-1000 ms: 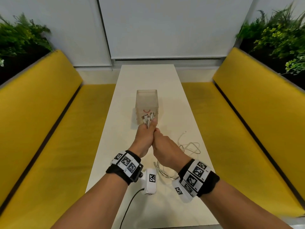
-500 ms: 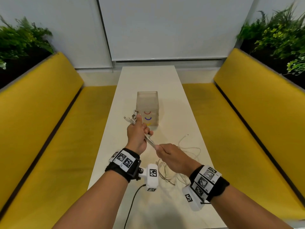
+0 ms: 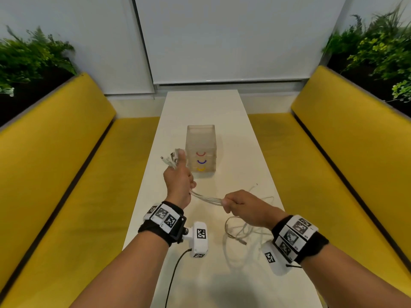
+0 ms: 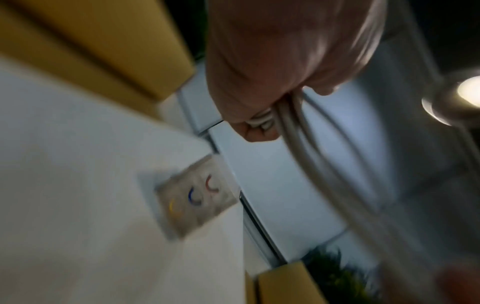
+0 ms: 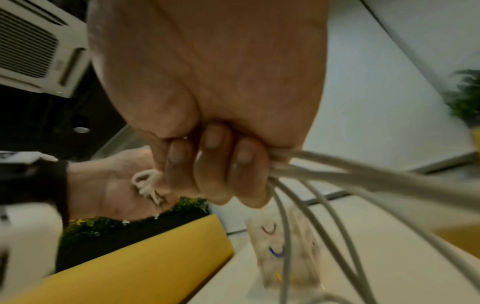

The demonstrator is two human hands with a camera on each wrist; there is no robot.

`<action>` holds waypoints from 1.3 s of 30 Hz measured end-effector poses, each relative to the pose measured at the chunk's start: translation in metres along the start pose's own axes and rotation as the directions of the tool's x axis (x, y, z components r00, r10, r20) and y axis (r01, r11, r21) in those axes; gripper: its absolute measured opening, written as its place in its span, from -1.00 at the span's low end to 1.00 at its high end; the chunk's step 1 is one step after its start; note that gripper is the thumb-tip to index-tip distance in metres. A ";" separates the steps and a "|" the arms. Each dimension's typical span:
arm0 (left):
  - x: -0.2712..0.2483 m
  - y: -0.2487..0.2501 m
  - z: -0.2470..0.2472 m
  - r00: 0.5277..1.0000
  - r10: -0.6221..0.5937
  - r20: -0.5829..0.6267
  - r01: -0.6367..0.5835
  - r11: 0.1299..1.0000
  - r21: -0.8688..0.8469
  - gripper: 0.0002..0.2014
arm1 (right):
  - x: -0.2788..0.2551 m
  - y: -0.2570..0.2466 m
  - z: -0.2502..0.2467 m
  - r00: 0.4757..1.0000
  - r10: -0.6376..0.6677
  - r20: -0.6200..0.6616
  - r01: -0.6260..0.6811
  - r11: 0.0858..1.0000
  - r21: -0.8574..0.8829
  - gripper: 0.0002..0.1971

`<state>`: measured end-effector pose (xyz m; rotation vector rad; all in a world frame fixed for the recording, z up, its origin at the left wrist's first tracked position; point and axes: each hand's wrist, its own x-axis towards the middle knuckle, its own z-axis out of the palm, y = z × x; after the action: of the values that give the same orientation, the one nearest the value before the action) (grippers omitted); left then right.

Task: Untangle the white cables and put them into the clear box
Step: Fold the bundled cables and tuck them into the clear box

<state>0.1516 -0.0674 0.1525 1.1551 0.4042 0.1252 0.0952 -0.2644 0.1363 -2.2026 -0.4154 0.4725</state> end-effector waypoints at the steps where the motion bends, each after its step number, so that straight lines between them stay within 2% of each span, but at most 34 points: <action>1: -0.001 0.000 0.000 0.997 0.070 0.035 -0.074 0.990 0.117 -0.55 | 0.000 -0.007 -0.005 1.000 -0.012 0.014 0.013 0.996 -0.092 -0.62; 3: -0.003 0.000 0.002 0.974 0.163 0.160 -0.207 0.925 0.319 -0.42 | 0.002 -0.027 -0.016 0.998 -0.031 0.060 0.045 0.969 -0.244 -0.62; 4: -0.005 0.000 0.003 0.959 0.163 0.231 -0.247 0.882 0.402 -0.37 | 0.004 -0.038 -0.022 0.995 -0.039 0.091 0.064 0.954 -0.292 -0.62; 6: -0.007 0.000 0.007 0.924 0.110 0.365 -0.309 0.779 0.546 -0.30 | 0.009 -0.059 -0.036 0.989 -0.036 0.141 0.082 0.937 -0.339 -0.63; 8: -0.012 -0.005 0.011 0.870 0.005 0.494 -0.358 0.696 0.623 -0.16 | 0.015 -0.073 -0.048 0.986 -0.031 0.162 0.082 0.945 -0.317 -0.63; 9: -0.016 -0.008 0.013 0.837 -0.046 0.545 -0.367 0.692 0.622 -0.11 | 0.018 -0.079 -0.052 0.985 -0.028 0.169 0.079 0.950 -0.302 -0.64; 10: -0.021 -0.010 0.015 0.812 -0.080 0.578 -0.350 0.726 0.591 -0.12 | 0.020 -0.083 -0.056 0.984 -0.021 0.178 0.074 0.952 -0.298 -0.64; 12: -0.030 -0.008 0.016 0.794 -0.149 0.589 -0.225 0.828 0.513 -0.22 | 0.023 -0.090 -0.059 0.982 -0.006 0.187 0.063 0.951 -0.302 -0.65; 14: -0.033 -0.004 0.012 0.753 -0.199 0.627 -0.160 0.869 0.468 -0.29 | 0.026 -0.090 -0.059 0.982 0.016 0.186 0.043 0.950 -0.310 -0.68; 18: -0.025 -0.002 -0.004 0.609 -0.154 0.778 -0.257 0.890 0.377 -0.43 | 0.029 -0.085 -0.057 0.979 0.077 0.189 -0.021 0.960 -0.278 -0.78; 22: -0.026 0.003 -0.006 0.547 -0.211 0.810 -0.396 0.788 0.472 -0.86 | 0.029 -0.076 -0.058 0.960 0.178 0.215 -0.134 0.970 -0.203 -0.58; 25: -0.028 0.002 -0.005 0.537 -0.290 0.792 -0.425 0.718 0.551 -0.85 | 0.030 -0.071 -0.054 0.943 0.230 0.242 -0.179 0.960 -0.217 -0.56; 27: -0.030 0.002 -0.005 0.534 -0.330 0.778 -0.419 0.696 0.583 -0.73 | 0.030 -0.069 -0.052 0.931 0.280 0.233 -0.228 0.946 -0.229 -0.59; 28: -0.031 0.002 -0.004 0.536 -0.353 0.767 -0.397 0.697 0.597 -0.69 | 0.031 -0.069 -0.051 0.926 0.300 0.228 -0.247 0.940 -0.235 -0.58; 31: -0.032 -0.001 -0.004 0.524 -0.394 0.755 -0.247 0.778 0.577 -0.76 | 0.030 -0.070 -0.055 0.913 0.340 0.225 -0.280 0.924 -0.260 -0.58; 33: -0.033 -0.002 -0.004 0.517 -0.417 0.748 -0.181 0.801 0.571 -0.79 | 0.028 -0.069 -0.060 0.904 0.363 0.224 -0.299 0.914 -0.273 -0.56; 36: -0.031 -0.004 -0.005 0.530 -0.418 0.738 -0.157 0.807 0.569 -0.84 | 0.027 -0.062 -0.067 0.895 0.389 0.218 -0.333 0.909 -0.251 -0.51; 38: -0.027 -0.004 -0.006 0.552 -0.408 0.727 -0.178 0.794 0.581 -0.92 | 0.027 -0.057 -0.071 0.894 0.387 0.226 -0.343 0.915 -0.210 -0.47; 39: -0.025 -0.004 -0.006 0.567 -0.406 0.717 -0.189 0.783 0.593 -0.89 | 0.026 -0.055 -0.073 0.894 0.383 0.230 -0.345 0.919 -0.189 -0.45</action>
<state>0.1255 -0.0715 0.1530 1.6872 -0.3845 -0.7358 0.1448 -0.2680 0.2172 -2.3741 -0.1718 0.9756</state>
